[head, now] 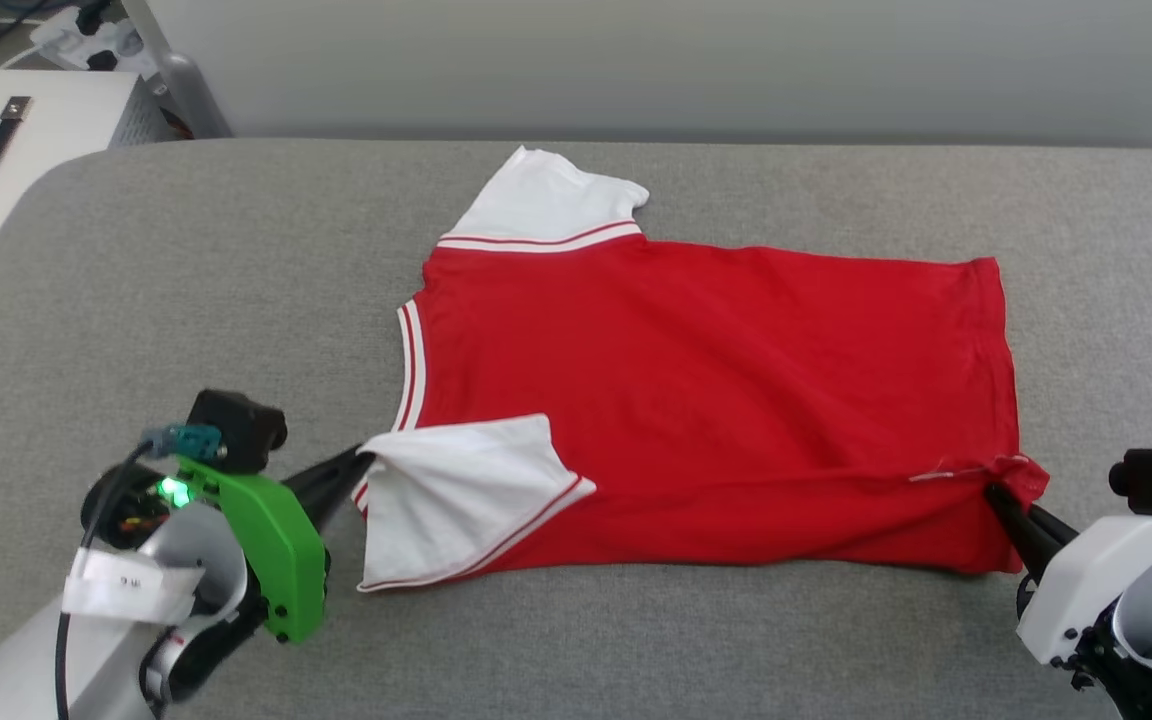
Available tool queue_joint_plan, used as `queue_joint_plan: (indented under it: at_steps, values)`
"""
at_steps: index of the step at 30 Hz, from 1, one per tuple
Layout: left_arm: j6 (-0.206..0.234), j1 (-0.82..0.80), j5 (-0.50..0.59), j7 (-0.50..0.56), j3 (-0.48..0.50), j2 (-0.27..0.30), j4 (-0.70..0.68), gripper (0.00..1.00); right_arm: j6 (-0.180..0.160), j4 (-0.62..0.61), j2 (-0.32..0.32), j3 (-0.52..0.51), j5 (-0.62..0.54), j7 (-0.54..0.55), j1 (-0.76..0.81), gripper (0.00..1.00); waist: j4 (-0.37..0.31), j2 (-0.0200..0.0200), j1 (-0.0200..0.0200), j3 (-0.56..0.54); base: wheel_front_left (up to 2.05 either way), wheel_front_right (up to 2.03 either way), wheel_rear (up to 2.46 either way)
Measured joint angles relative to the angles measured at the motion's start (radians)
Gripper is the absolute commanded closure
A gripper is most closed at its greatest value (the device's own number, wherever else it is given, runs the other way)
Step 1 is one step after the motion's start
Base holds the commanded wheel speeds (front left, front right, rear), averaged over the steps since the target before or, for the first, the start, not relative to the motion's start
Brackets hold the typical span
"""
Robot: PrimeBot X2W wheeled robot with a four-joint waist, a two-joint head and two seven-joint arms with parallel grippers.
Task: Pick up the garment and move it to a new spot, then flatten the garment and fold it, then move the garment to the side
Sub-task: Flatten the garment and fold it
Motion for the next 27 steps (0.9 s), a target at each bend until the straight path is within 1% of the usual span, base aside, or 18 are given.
queue_joint_plan:
  at_steps: [2, 8, 13, 15, 21, 22, 23, 24, 27]
  values:
    - [-0.014, -0.056, 0.0, 0.031, -0.006, -0.003, 0.046, 1.0, 0.0, 0.016, 0.007, 0.001, -0.014, 0.01, -0.03, 1.0, -0.009, 0.0, 0.0, 0.025, 0.0, 0.0, 0.0]
    - [-0.033, -0.158, 0.002, 0.058, -0.026, -0.026, 0.169, 1.0, 0.0, 0.064, 0.023, 0.026, -0.033, 0.036, -0.089, 1.0, -0.042, 0.0, 0.0001, 0.074, 0.0, 0.0, 0.0]
    - [-0.041, -0.197, 0.002, 0.061, -0.052, -0.037, 0.273, 1.0, 0.0, 0.127, 0.034, 0.046, -0.048, 0.04, -0.137, 1.0, -0.069, 0.0, 0.0001, 0.092, 0.0, 0.0, 0.0]
    - [-0.044, -0.206, 0.001, 0.057, -0.066, -0.051, 0.308, 1.0, 0.0, 0.156, 0.04, 0.05, -0.061, 0.045, -0.153, 1.0, -0.076, 0.0, 0.0001, 0.096, 0.0, 0.0, 0.0]
    - [-0.048, -0.242, 0.001, 0.026, -0.113, -0.088, 0.384, 1.0, 0.0, 0.208, 0.045, 0.068, -0.066, 0.034, -0.188, 1.0, -0.074, 0.0, 0.0, 0.101, 0.0, 0.0, 0.0]
    - [-0.048, -0.248, 0.001, 0.019, -0.12, -0.095, 0.398, 0.76, 0.0, 0.215, 0.045, 0.071, -0.066, 0.029, -0.193, 1.0, -0.072, 0.0, 0.0001, 0.1, 0.0, 0.0, 0.0]
    - [-0.048, -0.253, 0.001, 0.011, -0.128, -0.101, 0.41, 0.0, 0.0, 0.22, 0.045, 0.075, -0.066, 0.022, -0.196, 0.58, -0.07, 0.0, 0.0001, 0.099, 0.0, 0.0, 0.0]
    - [-0.048, -0.257, 0.0, 0.005, -0.13, -0.107, 0.424, 0.0, 0.0, 0.225, 0.045, 0.077, -0.066, 0.014, -0.199, 0.0, -0.069, 0.0, 0.0001, 0.098, 0.0, 0.0, 0.0]
    - [-0.048, -0.267, -0.001, -0.025, -0.131, -0.123, 0.467, 0.0, 0.0, 0.235, 0.044, 0.084, -0.066, -0.007, -0.214, 0.0, -0.064, 0.0, 0.0001, 0.089, 0.0, 0.0, 0.0]
